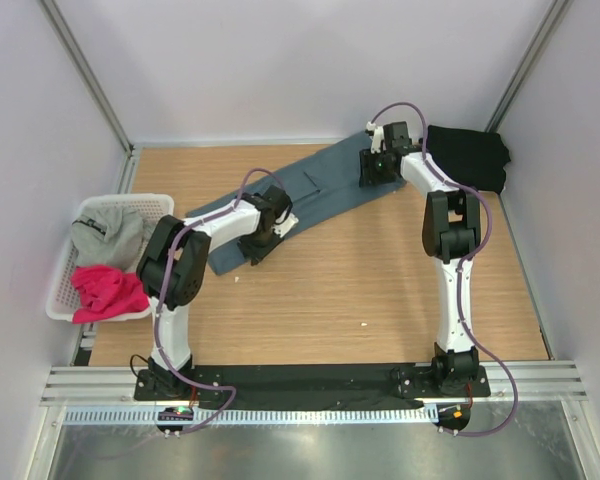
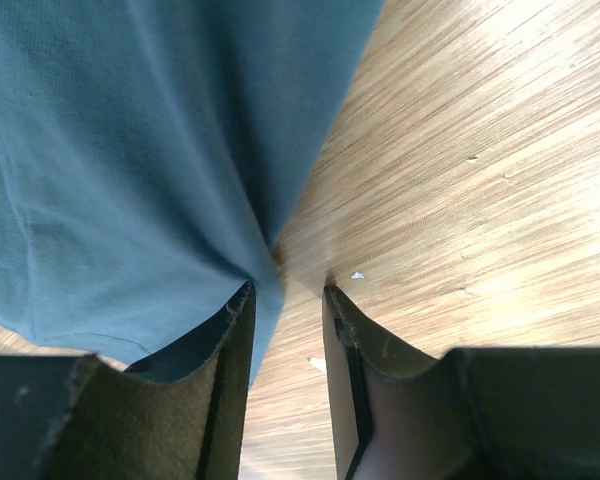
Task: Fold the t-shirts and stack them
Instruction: Fold the tshirt
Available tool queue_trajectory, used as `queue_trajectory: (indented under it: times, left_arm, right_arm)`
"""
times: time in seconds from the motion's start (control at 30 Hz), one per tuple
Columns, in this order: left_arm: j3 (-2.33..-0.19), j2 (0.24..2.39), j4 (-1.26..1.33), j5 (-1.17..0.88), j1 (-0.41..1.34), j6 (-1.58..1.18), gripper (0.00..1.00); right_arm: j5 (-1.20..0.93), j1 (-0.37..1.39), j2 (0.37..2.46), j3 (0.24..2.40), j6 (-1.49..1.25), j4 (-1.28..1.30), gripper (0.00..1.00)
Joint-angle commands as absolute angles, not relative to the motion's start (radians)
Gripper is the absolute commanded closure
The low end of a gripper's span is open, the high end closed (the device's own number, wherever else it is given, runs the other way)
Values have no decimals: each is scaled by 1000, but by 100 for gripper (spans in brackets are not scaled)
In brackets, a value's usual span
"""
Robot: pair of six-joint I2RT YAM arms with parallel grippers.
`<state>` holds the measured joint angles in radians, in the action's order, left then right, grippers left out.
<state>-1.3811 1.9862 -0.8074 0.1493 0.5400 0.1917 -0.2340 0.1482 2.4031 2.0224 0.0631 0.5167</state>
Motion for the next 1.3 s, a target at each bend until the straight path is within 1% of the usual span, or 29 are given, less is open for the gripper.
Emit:
queue_trajectory:
  times: [0.0,0.13,0.27,0.4,0.53,0.63,0.67,0.73,0.83,1.0,1.07,1.27]
  left_arm:
    - [-1358,2034,-812,161,560,170,64]
    - [-1335,2033,-782,244,560,169,63]
    - [-1289,1993,-753,333,560,193,53]
    - [-1238,1967,-736,416,551,215,53]
    - [-1190,1951,-730,417,531,221,60]
    - [-1178,1951,-739,399,528,227,71]
    - [-1181,1951,-756,382,526,227,82]
    - [-1192,1950,-775,336,528,227,93]
    - [-1201,1941,-827,272,540,232,100]
    - [-1206,1922,-922,224,647,261,100]
    - [-1212,1914,-954,212,716,262,100]
    - [-1288,1927,-1022,173,893,229,100]
  right_arm:
    - [-230,146,2404,2049,64,529,48]
    - [-242,146,2401,2040,60,526,48]
    - [-248,146,2391,2028,57,525,48]
    - [-250,146,2381,2019,58,520,48]
    - [-256,146,2373,2016,52,519,48]
    - [-255,147,2373,2017,49,517,48]
    - [-246,147,2373,2017,49,518,48]
    - [-230,146,2373,2017,51,520,48]
    - [-206,146,2387,2031,54,537,48]
    - [-199,147,2453,2106,54,584,48]
    - [-209,147,2493,2160,41,598,48]
    - [-219,163,2568,2284,38,644,48]
